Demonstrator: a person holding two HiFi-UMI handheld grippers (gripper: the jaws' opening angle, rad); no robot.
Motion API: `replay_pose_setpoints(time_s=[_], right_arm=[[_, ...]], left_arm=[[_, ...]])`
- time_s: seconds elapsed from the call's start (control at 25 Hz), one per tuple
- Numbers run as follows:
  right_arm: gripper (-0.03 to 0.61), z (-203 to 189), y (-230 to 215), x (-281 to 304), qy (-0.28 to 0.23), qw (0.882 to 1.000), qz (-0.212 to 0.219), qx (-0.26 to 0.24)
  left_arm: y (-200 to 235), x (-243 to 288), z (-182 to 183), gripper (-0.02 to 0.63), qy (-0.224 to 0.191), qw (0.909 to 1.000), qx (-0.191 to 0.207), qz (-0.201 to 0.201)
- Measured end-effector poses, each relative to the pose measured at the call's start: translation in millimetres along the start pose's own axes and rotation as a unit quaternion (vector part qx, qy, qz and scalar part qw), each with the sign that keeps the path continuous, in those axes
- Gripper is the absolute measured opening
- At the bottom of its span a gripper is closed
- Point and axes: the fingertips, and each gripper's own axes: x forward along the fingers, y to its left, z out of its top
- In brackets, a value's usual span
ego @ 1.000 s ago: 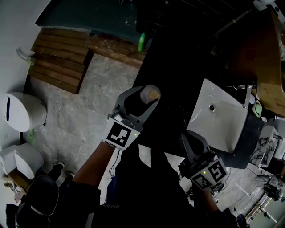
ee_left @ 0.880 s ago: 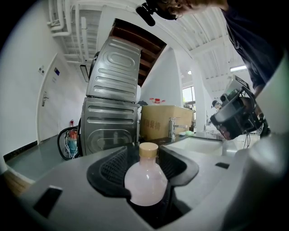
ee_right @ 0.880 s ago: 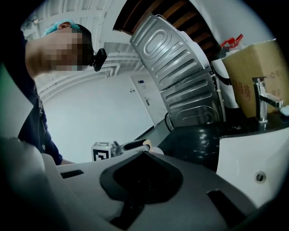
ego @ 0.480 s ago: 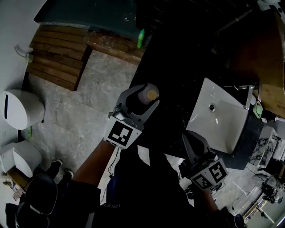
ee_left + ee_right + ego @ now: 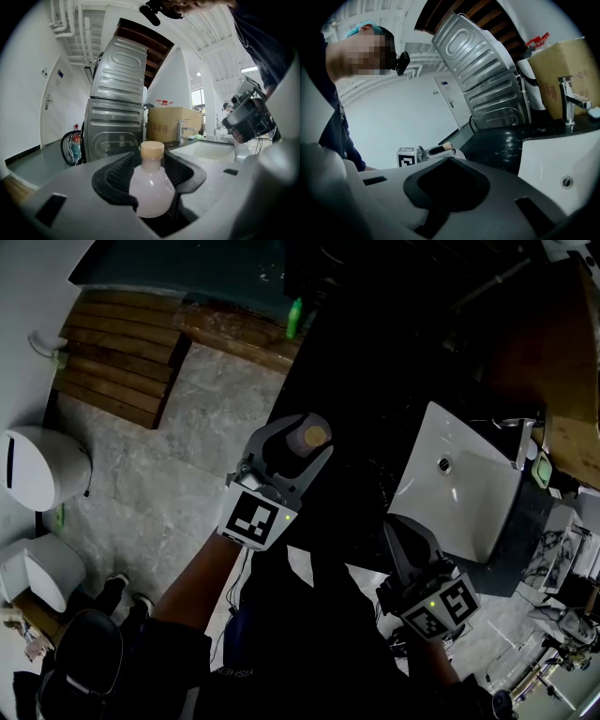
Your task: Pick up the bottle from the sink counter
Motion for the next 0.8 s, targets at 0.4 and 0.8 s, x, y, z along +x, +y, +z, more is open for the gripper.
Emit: replay_pose_setpoints(time_s=[0.4,0.8], right_arm=[[0.023,0.5,-2.0,-0.9,-0.001,1.0,0.001,0.003],[0.023,8.0,-4.5,1.6,-0.006,1.0,0.002,0.004]], left_arm=[[-1.7,2.2,-1.2,0.195,0.008,1.0,0.004,-0.004],[-2.4,3.9,1.2,0.169,0.012,0.9998,0.01,-0.008]])
